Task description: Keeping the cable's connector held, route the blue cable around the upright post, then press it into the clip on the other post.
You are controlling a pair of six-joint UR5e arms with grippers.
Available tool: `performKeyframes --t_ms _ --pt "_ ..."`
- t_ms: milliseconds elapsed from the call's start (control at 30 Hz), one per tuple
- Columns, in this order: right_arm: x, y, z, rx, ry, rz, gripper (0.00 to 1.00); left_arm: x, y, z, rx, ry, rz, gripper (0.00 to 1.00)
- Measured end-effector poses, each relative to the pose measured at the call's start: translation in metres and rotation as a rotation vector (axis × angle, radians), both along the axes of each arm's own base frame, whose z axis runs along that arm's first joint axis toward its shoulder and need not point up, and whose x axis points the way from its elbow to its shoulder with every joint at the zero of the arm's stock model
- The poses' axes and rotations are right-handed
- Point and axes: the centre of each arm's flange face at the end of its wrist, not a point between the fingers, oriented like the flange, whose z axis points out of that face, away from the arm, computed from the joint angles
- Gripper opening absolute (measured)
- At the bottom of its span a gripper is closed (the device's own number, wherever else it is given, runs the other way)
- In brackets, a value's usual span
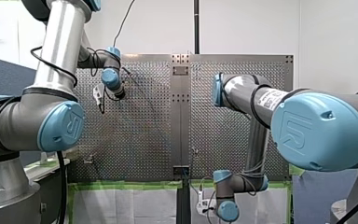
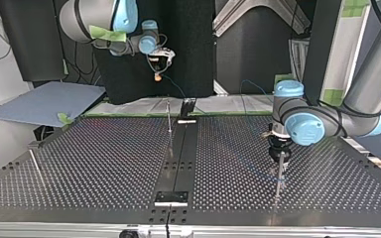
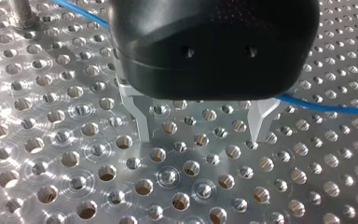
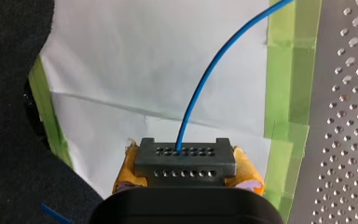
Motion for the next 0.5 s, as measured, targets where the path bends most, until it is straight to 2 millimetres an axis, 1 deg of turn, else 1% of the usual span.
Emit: performKeyframes --t_ms 100,200,500 --pt "-0.008 0.004 0.001 -0.005 -0.002 -0.007 0.00 0.000 0.001 0.000 -0.001 0.000 0.002 1.00" --pt "-0.013 0.005 0.009 -0.023 -0.010 -0.013 0.00 0.000 0.001 0.000 -0.003 -0.002 0.002 1.00" --pt "-0.014 0.008 0.051 -0.113 -0.021 -0.002 0.00 0.001 0.001 0.000 -0.008 -0.004 0.003 1.00"
